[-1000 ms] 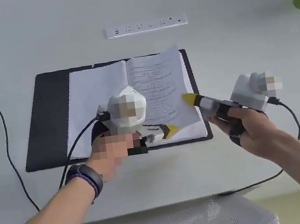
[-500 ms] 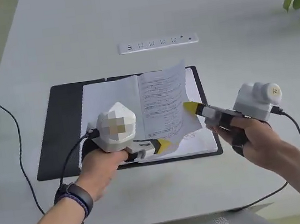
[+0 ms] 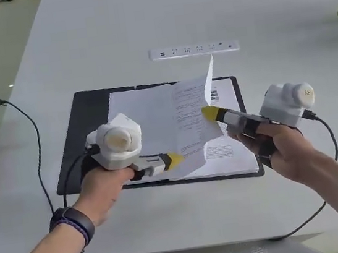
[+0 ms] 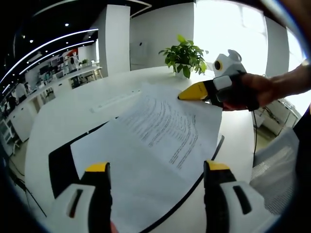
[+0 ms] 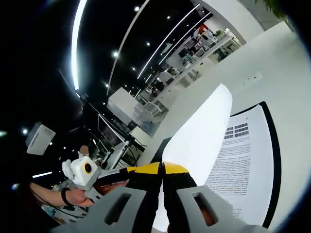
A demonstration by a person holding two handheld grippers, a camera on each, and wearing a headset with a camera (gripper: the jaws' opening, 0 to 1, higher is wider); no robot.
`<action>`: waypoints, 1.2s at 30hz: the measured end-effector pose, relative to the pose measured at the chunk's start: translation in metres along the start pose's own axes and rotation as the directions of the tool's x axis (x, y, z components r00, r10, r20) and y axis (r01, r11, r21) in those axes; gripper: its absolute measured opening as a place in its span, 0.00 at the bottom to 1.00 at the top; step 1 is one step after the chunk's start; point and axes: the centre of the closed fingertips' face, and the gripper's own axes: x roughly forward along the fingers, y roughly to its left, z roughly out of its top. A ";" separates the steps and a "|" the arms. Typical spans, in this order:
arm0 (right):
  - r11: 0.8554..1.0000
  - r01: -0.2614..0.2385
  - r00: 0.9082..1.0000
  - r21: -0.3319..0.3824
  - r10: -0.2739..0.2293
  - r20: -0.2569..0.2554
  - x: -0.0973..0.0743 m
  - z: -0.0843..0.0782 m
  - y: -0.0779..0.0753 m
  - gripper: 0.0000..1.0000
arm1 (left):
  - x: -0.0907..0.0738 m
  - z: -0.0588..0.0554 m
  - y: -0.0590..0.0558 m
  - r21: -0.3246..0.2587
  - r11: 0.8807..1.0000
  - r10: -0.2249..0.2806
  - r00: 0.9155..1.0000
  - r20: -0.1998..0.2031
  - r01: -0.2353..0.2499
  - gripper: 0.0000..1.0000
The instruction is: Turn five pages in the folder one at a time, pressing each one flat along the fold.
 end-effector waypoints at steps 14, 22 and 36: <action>0.996 -0.079 0.995 -0.038 0.077 -0.065 0.039 -0.013 0.035 0.00 | -0.036 -0.015 0.031 -0.043 0.997 0.072 0.997 0.021 -0.071 0.78; 0.990 -0.132 0.985 -0.045 0.125 -0.119 0.066 -0.026 0.057 0.00 | -0.055 -0.024 0.041 -0.079 0.991 0.114 0.993 0.038 -0.110 0.78; 0.982 -0.189 0.958 -0.023 0.180 -0.222 0.109 -0.064 0.081 0.00 | -0.084 -0.047 0.055 -0.133 0.978 0.166 0.986 0.031 -0.160 0.79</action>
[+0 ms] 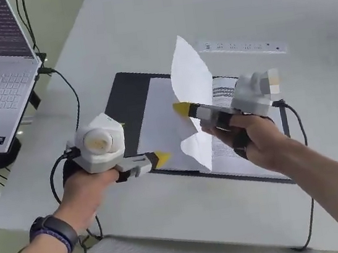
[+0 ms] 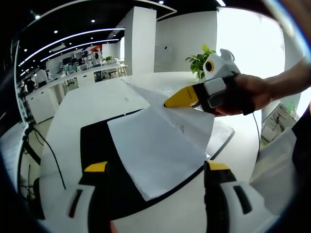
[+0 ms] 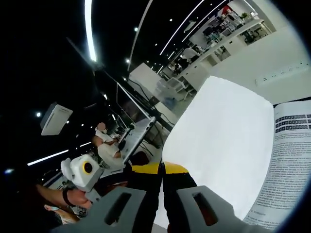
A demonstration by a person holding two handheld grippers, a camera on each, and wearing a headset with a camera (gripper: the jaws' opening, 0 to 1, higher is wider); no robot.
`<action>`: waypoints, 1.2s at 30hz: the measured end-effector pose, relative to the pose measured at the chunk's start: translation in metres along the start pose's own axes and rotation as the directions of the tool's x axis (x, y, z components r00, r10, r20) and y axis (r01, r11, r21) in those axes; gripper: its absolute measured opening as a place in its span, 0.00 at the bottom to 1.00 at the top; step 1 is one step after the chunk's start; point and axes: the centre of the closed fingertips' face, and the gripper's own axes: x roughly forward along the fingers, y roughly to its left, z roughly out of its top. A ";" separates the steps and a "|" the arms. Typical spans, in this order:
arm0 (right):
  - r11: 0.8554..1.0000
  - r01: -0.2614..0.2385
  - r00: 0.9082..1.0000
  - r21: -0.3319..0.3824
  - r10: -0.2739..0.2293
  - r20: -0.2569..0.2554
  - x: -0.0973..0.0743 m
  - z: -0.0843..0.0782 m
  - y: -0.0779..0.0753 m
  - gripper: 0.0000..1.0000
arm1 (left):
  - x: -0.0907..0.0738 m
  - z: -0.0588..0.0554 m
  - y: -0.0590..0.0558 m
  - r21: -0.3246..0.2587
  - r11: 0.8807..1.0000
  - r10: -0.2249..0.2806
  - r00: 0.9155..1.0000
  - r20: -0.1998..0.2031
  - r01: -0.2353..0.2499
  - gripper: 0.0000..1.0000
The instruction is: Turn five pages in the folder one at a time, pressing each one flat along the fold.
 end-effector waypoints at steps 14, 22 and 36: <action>0.998 0.022 0.997 0.061 -0.017 -0.077 0.033 -0.021 -0.016 0.00 | -0.008 -0.009 0.007 -0.037 0.999 0.020 1.000 0.002 -0.020 0.79; 0.995 0.038 0.992 0.092 -0.027 -0.124 0.049 -0.040 -0.026 0.00 | -0.005 -0.016 0.005 -0.052 0.998 0.019 1.000 -0.006 -0.019 0.79; 0.984 0.101 0.976 0.149 -0.069 -0.206 0.070 -0.073 -0.055 0.00 | -0.010 -0.024 0.005 -0.076 0.997 0.027 0.999 -0.029 -0.029 0.79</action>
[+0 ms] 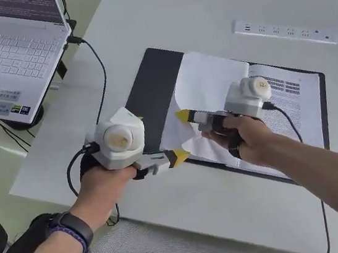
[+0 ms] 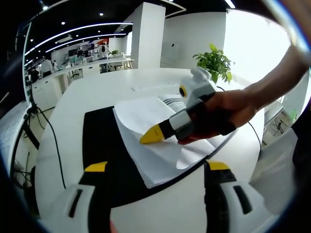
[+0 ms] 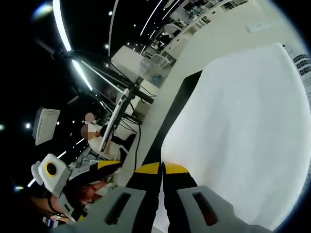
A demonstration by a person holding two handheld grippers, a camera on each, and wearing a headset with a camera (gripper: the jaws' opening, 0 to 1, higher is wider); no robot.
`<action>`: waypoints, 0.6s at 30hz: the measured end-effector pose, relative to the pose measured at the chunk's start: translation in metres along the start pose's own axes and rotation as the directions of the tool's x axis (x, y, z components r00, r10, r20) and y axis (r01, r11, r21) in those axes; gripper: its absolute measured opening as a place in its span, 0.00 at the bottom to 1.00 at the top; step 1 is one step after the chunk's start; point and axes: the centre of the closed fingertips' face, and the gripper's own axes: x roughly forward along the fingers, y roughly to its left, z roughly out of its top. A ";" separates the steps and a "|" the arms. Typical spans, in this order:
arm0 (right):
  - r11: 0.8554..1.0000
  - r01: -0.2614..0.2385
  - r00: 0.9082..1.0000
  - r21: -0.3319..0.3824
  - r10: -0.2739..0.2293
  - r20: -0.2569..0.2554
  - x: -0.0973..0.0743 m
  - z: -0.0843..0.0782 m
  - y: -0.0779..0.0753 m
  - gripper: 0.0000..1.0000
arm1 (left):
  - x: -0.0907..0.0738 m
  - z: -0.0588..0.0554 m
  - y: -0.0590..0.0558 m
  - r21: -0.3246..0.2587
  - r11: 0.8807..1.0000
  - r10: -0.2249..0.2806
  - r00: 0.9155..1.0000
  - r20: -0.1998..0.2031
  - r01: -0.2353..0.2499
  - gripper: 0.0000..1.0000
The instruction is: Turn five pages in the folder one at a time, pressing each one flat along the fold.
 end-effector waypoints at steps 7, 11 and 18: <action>0.998 0.050 0.999 0.035 -0.049 -0.023 0.014 -0.007 -0.029 0.00 | -0.006 -0.006 0.002 -0.006 1.000 0.008 1.000 -0.015 -0.008 0.79; 0.996 0.067 0.998 0.052 -0.066 -0.017 0.017 -0.007 -0.037 0.00 | -0.007 -0.009 0.005 -0.015 1.000 0.013 1.000 -0.018 -0.014 0.79; 0.996 0.044 0.999 0.073 -0.042 -0.026 0.020 -0.006 -0.035 0.07 | -0.002 -0.010 0.009 -0.015 1.000 0.010 1.000 -0.021 -0.011 0.80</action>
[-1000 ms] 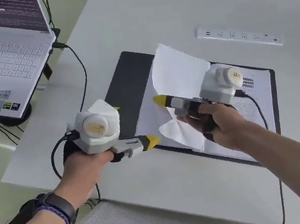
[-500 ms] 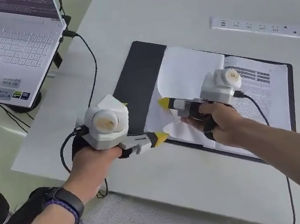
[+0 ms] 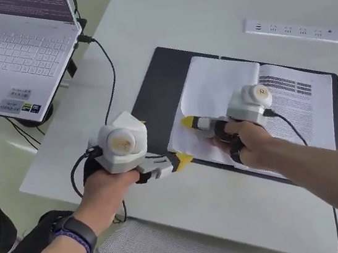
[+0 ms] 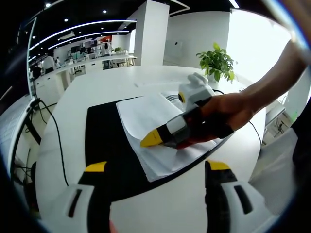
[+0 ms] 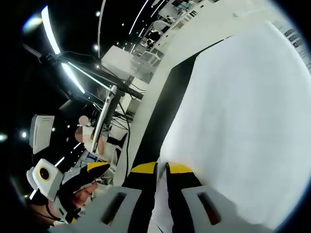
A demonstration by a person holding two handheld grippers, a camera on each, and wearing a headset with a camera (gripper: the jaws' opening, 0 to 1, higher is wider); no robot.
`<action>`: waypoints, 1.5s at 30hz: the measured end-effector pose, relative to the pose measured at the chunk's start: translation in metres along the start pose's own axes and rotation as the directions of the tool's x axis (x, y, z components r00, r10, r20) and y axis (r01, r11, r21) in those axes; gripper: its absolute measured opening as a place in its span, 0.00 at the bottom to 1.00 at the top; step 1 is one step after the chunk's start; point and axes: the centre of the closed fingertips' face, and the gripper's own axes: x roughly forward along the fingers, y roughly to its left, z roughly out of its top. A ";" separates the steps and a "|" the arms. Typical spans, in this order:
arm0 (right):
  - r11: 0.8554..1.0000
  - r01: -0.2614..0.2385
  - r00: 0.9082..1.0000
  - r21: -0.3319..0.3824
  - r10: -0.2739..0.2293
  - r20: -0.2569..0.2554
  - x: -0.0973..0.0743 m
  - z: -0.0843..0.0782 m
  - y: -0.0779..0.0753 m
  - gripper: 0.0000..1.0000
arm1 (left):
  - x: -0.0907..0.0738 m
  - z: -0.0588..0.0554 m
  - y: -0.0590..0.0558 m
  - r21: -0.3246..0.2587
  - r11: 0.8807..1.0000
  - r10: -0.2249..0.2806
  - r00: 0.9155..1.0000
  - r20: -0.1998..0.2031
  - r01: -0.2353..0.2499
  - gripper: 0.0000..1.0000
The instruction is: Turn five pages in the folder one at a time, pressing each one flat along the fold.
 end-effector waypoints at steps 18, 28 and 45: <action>0.998 -0.055 0.998 -0.044 0.055 -0.002 -0.002 -0.008 0.021 0.31 | -0.003 0.012 -0.011 0.006 1.000 -0.011 1.000 0.014 0.011 0.76; 0.995 -0.060 0.998 -0.084 0.061 0.011 -0.016 -0.001 0.027 0.43 | 0.003 0.015 -0.006 0.010 1.000 -0.018 0.999 0.029 0.018 0.60; 0.992 0.010 0.986 -0.125 0.011 0.164 -0.098 0.030 0.030 0.38 | 0.042 0.006 0.002 0.026 0.999 -0.046 0.999 -0.003 0.046 0.17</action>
